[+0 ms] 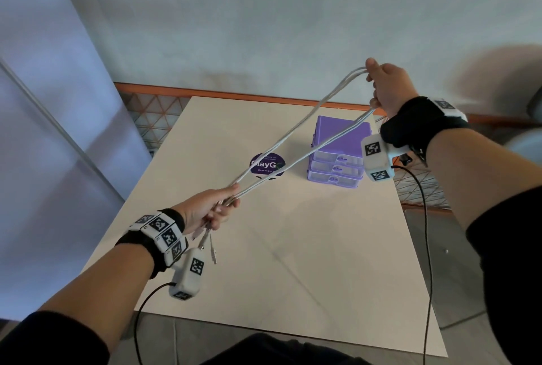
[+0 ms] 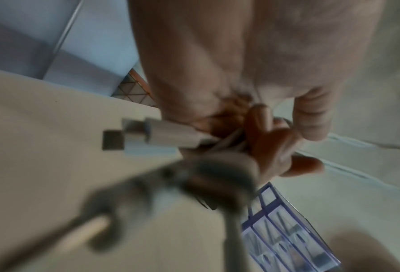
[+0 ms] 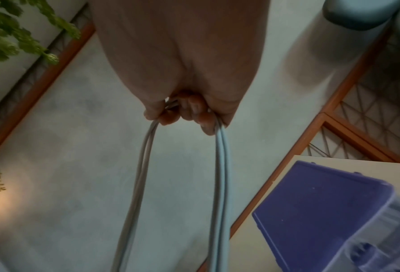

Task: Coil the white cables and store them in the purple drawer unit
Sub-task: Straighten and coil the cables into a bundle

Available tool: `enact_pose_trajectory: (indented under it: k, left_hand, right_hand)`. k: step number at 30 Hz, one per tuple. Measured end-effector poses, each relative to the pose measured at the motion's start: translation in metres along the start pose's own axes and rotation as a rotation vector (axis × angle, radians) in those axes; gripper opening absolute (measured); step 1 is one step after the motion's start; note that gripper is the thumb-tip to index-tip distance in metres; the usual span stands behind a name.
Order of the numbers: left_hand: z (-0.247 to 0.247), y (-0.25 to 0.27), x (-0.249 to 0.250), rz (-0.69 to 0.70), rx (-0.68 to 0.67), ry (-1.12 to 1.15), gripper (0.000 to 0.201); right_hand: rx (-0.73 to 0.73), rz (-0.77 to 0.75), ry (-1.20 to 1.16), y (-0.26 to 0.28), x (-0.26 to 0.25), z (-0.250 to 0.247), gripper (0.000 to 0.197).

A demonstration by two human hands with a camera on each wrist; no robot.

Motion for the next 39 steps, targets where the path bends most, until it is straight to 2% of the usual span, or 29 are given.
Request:
enact_pose_trajectory:
  k: [2, 5, 10, 14, 17, 19, 22, 25, 27, 29, 32, 34, 35, 37, 38, 39]
  left_hand:
    - [-0.002, 0.002, -0.001, 0.008, -0.038, 0.072, 0.036]
    - [0.0, 0.004, -0.002, 0.025, -0.042, -0.029, 0.035]
    - [-0.008, 0.003, -0.003, 0.041, 0.112, -0.318, 0.042]
    - [-0.018, -0.001, 0.0, 0.025, 0.166, -0.304, 0.044]
    - [-0.019, -0.001, 0.019, 0.068, 0.166, -0.277, 0.038]
    - [-0.018, 0.003, 0.037, 0.123, 0.221, -0.394, 0.036]
    - [-0.02, 0.009, 0.063, 0.197, 0.333, -0.545, 0.034]
    - [-0.018, 0.015, 0.085, 0.267, 0.33, -0.632, 0.034]
    - [-0.014, 0.019, 0.097, 0.304, 0.328, -0.74, 0.037]
    - [-0.008, 0.021, 0.106, 0.328, 0.338, -0.81, 0.041]
    - [0.007, 0.016, 0.113, 0.373, 0.299, -0.807, 0.043]
    - [0.015, 0.013, 0.115, 0.398, 0.272, -0.761, 0.04]
    - [0.018, 0.012, 0.115, 0.407, 0.26, -0.719, 0.039]
    - [0.02, 0.013, 0.115, 0.432, 0.24, -0.615, 0.037]
    - [0.018, 0.014, 0.115, 0.446, 0.24, -0.571, 0.035]
    - [0.014, 0.016, 0.115, 0.459, 0.252, -0.537, 0.034]
  right_hand:
    - [0.02, 0.022, -0.009, 0.001, 0.009, -0.002, 0.043]
    - [0.035, 0.031, -0.015, 0.004, 0.015, -0.003, 0.042]
    - [0.055, 0.001, -0.025, 0.008, 0.013, 0.001, 0.042]
    - [0.084, 0.034, -0.029, 0.012, 0.031, 0.001, 0.041]
    - [0.126, 0.051, 0.117, 0.016, 0.055, 0.0, 0.042]
    - [0.08, 0.058, 0.299, 0.021, 0.071, 0.003, 0.041]
    - [-0.044, 0.165, 0.547, 0.033, 0.093, 0.008, 0.042]
    - [-0.054, 0.249, 0.673, 0.05, 0.094, 0.01, 0.041]
    - [-0.023, 0.159, 0.655, 0.064, 0.076, 0.02, 0.049]
    - [-0.022, -0.072, 0.583, 0.077, 0.046, 0.042, 0.059]
    - [-0.228, -0.383, 0.337, 0.107, 0.0, 0.088, 0.079]
    - [-0.36, -0.464, 0.368, 0.121, -0.011, 0.116, 0.089]
    - [-0.391, -0.446, 0.391, 0.122, -0.007, 0.125, 0.082]
    - [-0.448, -0.314, 0.374, 0.12, 0.007, 0.135, 0.043]
    - [-0.475, -0.237, 0.317, 0.118, 0.017, 0.137, 0.031]
    - [-0.497, -0.17, 0.247, 0.117, 0.027, 0.137, 0.031]
Point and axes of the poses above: each hand's wrist, its own y-axis away from the middle knuckle, its own z-axis out of the palm, x = y × z, the point moved 5 cm from there along -y, towards the middle knuckle, and after that the axes turned 4 degrees about -x, right-handed, at the moved point
